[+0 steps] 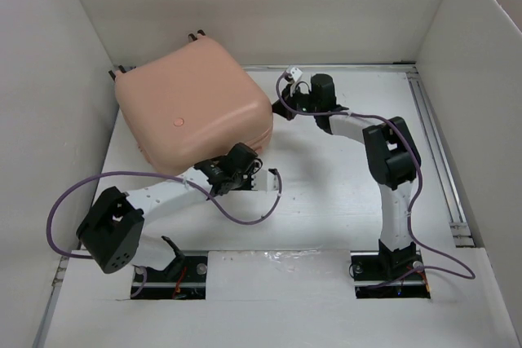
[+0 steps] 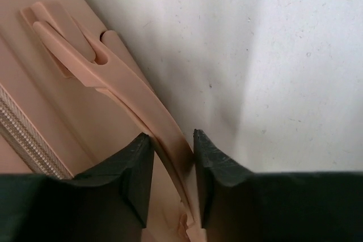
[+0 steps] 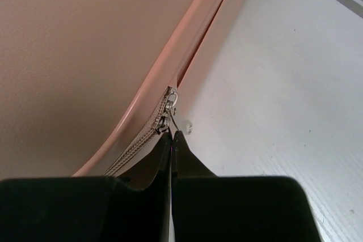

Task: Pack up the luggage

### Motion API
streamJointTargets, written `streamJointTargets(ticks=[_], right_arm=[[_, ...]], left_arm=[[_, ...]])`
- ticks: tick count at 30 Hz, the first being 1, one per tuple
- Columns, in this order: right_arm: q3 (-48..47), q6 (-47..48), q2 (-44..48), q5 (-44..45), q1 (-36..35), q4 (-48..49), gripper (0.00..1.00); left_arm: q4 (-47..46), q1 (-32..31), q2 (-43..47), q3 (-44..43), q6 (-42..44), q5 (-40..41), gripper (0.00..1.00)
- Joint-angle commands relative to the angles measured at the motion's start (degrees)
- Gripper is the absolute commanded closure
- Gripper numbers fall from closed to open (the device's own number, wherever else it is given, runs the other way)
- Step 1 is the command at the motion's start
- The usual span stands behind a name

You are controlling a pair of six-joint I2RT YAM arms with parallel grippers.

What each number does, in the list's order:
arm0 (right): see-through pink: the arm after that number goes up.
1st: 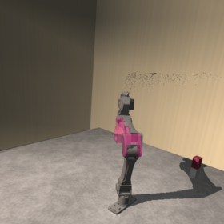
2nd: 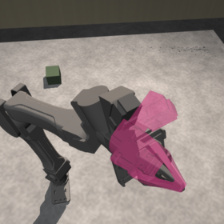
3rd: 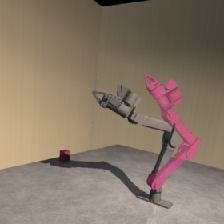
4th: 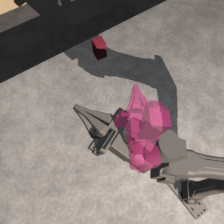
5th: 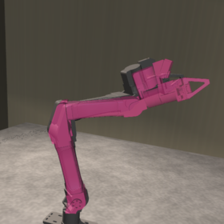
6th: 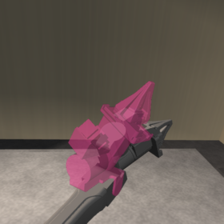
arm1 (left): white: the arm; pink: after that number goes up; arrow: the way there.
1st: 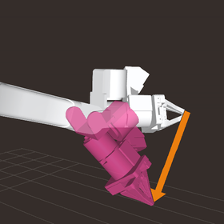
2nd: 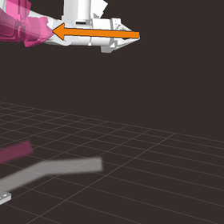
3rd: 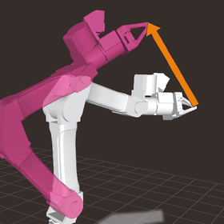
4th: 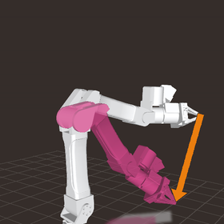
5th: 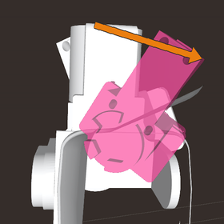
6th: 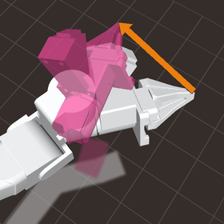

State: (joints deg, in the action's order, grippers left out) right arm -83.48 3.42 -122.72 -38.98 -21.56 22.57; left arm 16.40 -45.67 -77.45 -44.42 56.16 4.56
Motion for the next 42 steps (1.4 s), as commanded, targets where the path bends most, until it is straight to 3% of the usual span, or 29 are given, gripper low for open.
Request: streamJointTargets(ticks=[1,2,6,12,17,18,21,23,25,28,29,34,36,39,42], right_arm=[[-0.4,3.0,0.7,10.0,4.2,11.6,1.0],[-0.4,3.0,0.7,9.2,4.2,12.1,1.0],[0.2,3.0,0.7,8.1,4.2,12.9,1.0],[0.2,1.9,0.1,6.3,4.2,12.9,1.0],[-0.5,1.4,0.1,4.5,4.2,13.4,1.0],[-0.5,1.4,0.1,4.5,4.2,13.4,1.0],[-0.5,1.4,0.1,3.4,4.2,13.4,1.0],[-0.5,1.4,0.1,3.4,4.2,13.9,1.0],[0.2,1.4,0.6,3.4,3.7,13.9,1.0],[1.3,0.9,1.2,2.9,3.7,14.4,1.0],[1.3,0.9,1.3,2.9,3.2,14.4,1.0],[2.5,0.9,1.8,3.4,2.0,15.5,1.0],[3.2,0.4,2.4,3.4,2.0,15.5,1.0],[5.2,-0.2,3.6,3.4,1.4,16.0,1.0],[8.1,-0.2,5.6,4.0,1.4,16.5,1.0]], left_arm=[[16.1,-3.1,3.1,-3.4,-5.2,-7.2,0.71],[15.2,-2.5,3.1,-7.0,-9.7,-6.2,0.14],[15.1,2.1,1.1,-22.6,-19.7,-5.4,0.07],[17.3,10.2,-3.4,-43.1,-28.6,-5.3,0.06],[18.7,19.8,-3.9,-49.5,-38.2,-5.7,0.08],[18.7,24.9,-4.5,-49.5,-40.0,-3.7,0.09],[18.7,34.6,-4.6,-50.1,-46.8,-0.6,0.21],[18.1,46.1,-5.1,-48.6,-51.8,0.1,0.37],[16.5,57.1,-5.1,-47.2,-54.0,-2.4,0.47],[12.4,63.9,-4.6,-41.8,-55.5,-0.5,0.6],[11.3,66.6,-4.6,-40.3,-55.5,0.0,0.6],[4.3,68.8,-9.7,-31.4,-54.1,2.0,0.62],[3.5,67.3,-16.2,-31.4,-53.5,1.0,0.62],[4.6,63.5,-26.1,-35.2,-51.7,1.4,0.54],[2.1,59.6,-30.9,-37.2,-48.7,-5.3,0.51]])
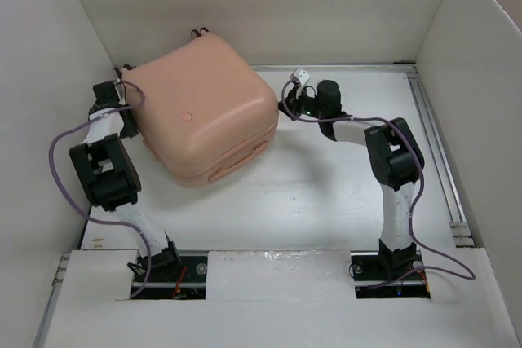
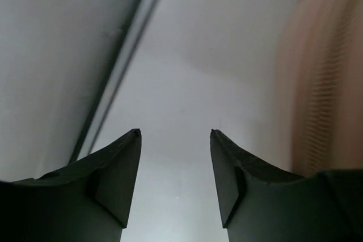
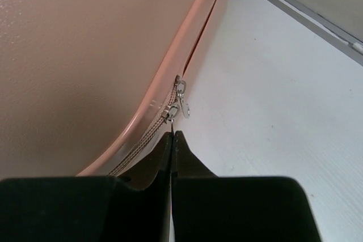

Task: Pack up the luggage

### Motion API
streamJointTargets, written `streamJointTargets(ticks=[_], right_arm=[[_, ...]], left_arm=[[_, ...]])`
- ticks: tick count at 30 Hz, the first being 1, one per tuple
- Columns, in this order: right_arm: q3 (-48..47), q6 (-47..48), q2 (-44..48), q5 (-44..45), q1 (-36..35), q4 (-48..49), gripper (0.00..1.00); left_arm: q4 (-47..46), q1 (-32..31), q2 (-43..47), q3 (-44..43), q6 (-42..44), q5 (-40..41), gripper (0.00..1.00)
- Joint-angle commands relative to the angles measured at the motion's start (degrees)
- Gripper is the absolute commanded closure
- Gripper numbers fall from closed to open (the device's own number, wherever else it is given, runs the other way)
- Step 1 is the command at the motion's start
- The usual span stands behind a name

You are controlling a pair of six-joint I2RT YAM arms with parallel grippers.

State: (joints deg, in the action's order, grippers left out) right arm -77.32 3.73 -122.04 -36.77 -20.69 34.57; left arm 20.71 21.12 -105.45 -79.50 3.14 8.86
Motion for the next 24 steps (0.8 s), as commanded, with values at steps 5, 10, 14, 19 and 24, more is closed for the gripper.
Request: streamJointTargets(ticks=[5,10,14,19,24], right_arm=[[10.4,-0.5,10.6,3.7,0.6,6.5,1.0],[26.0,-0.5,21.4,5.7,1.1,10.3,1.0],[35.4,-0.5,29.3,7.3,1.1,10.3,1.0],[42.5,-1.1,36.8,9.0,3.0,10.3,1.0],[43.9,-0.6,41.5,9.0,6.3,7.9,1.0]], left_arm=[[-3.1,-16.2,-7.2,-7.6,10.7,-14.4,0.45],[-3.7,-24.1,-7.8,-8.1,14.2,-17.7,0.43],[-4.4,-29.8,-7.2,-5.2,15.3,-20.4,0.42],[-5.6,-36.2,-6.0,-3.2,15.3,-21.1,0.39],[-3.3,-36.9,-6.0,-6.4,13.3,-21.6,0.39]])
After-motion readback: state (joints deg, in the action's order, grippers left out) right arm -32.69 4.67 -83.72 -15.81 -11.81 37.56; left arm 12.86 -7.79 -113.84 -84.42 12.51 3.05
